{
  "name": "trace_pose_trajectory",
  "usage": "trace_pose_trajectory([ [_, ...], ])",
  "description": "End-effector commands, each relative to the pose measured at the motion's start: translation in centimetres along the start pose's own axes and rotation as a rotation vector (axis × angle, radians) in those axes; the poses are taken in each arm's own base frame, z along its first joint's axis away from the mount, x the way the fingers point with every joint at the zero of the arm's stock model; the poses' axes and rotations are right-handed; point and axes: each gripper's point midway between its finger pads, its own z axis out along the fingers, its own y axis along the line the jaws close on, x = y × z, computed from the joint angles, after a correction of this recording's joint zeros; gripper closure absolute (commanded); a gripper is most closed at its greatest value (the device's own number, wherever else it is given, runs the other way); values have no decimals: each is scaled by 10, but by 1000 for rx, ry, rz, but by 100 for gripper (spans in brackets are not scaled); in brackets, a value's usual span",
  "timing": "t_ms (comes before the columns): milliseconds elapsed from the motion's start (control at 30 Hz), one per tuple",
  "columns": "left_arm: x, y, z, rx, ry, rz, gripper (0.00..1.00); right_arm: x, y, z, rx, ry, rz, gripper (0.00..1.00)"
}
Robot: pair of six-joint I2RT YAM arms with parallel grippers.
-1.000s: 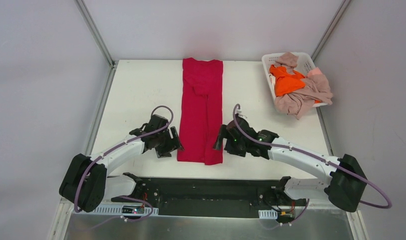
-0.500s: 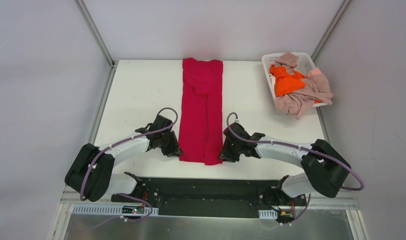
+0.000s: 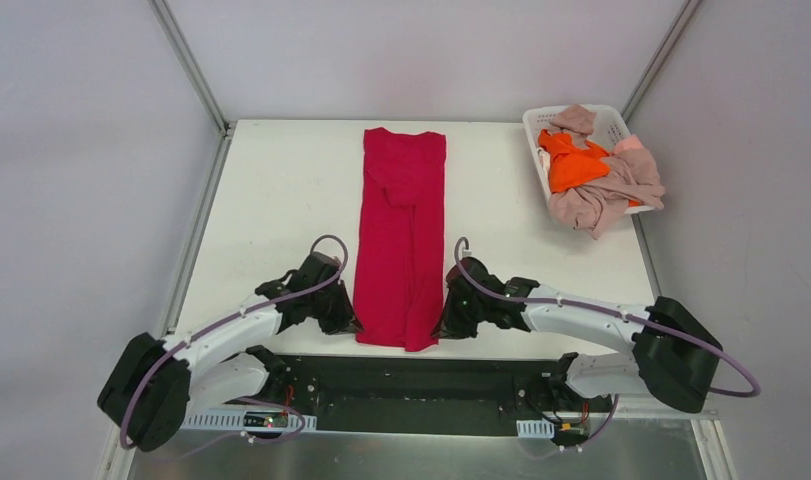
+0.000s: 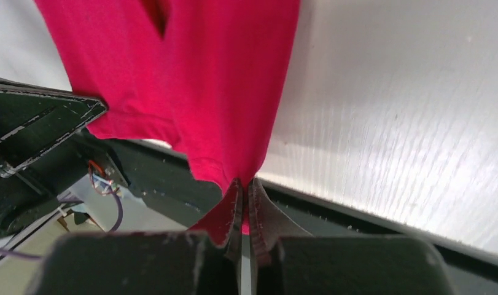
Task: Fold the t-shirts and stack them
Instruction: Grab the bottom of the folded rectangular tshirt with both arms, then fold the folded rectangular tshirt in 1/3 of the way
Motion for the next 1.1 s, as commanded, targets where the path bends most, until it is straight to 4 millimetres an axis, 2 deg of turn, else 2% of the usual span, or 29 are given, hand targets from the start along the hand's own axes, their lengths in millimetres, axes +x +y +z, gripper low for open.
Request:
trace_pose_trajectory([
  [0, 13, -11, -19, 78, 7, -29, 100, 9, 5, -20, -28, 14, -2, 100],
  [100, 1, -31, -32, 141, -42, 1, 100, 1, 18, -29, -66, -17, -33, 100],
  [200, -27, -54, -45, 155, -142, 37, 100, -18, 34, -39, -96, -90, -59, 100],
  [433, -98, -87, -52, 71, -303, 42, 100, -93, 64, -62, -119, -306, -73, 100],
  [633, -159, -99, -47, 19, -361, 10, 100, -156, 84, -68, -108, -409, -87, 100],
  [800, -204, -108, -47, 17, -395, 0, 100, -206, 93, -67, -113, -463, -60, 100],
  [900, -224, -114, -44, 19, -396, 18, 100, -223, 99, -61, -139, -441, -65, 100],
  [1067, -250, -115, -35, 6, -400, 23, 100, -250, 96, -49, -147, -419, -39, 100],
])
